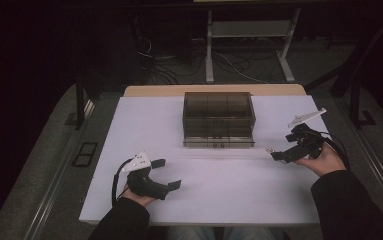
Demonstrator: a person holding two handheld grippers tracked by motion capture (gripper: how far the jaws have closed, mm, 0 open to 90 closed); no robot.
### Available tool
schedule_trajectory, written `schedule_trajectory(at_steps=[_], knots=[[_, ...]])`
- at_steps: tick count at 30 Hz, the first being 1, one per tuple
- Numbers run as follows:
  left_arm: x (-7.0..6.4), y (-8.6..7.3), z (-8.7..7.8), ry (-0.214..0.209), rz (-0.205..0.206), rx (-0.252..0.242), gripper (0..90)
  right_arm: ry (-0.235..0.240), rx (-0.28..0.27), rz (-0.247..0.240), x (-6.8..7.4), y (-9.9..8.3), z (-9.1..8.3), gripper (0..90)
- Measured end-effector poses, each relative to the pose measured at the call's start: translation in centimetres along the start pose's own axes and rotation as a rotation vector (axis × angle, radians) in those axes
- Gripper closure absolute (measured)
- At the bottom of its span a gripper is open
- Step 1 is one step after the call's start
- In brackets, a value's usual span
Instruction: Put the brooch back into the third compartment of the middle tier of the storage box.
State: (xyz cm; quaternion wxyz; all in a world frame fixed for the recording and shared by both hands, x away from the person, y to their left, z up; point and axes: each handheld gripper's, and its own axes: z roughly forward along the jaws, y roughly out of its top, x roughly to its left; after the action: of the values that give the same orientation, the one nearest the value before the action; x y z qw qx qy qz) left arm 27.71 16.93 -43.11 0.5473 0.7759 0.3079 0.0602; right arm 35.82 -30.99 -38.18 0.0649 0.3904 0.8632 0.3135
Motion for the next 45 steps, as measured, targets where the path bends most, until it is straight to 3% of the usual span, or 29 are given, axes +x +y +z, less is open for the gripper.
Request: schedule_trajectory(at_steps=[15, 45], knots=[[0.0, 0.0, 0.1, -0.003, 0.001, 0.004, 0.0, -0.002, 0.034, -0.024, -0.7, 0.0, 1.6, 0.6], [0.0, 0.0, 0.2, -0.010, 0.005, 0.010, 0.0, 0.019, 0.109, -0.007, -2.4, 0.0, 4.5, 0.7]])
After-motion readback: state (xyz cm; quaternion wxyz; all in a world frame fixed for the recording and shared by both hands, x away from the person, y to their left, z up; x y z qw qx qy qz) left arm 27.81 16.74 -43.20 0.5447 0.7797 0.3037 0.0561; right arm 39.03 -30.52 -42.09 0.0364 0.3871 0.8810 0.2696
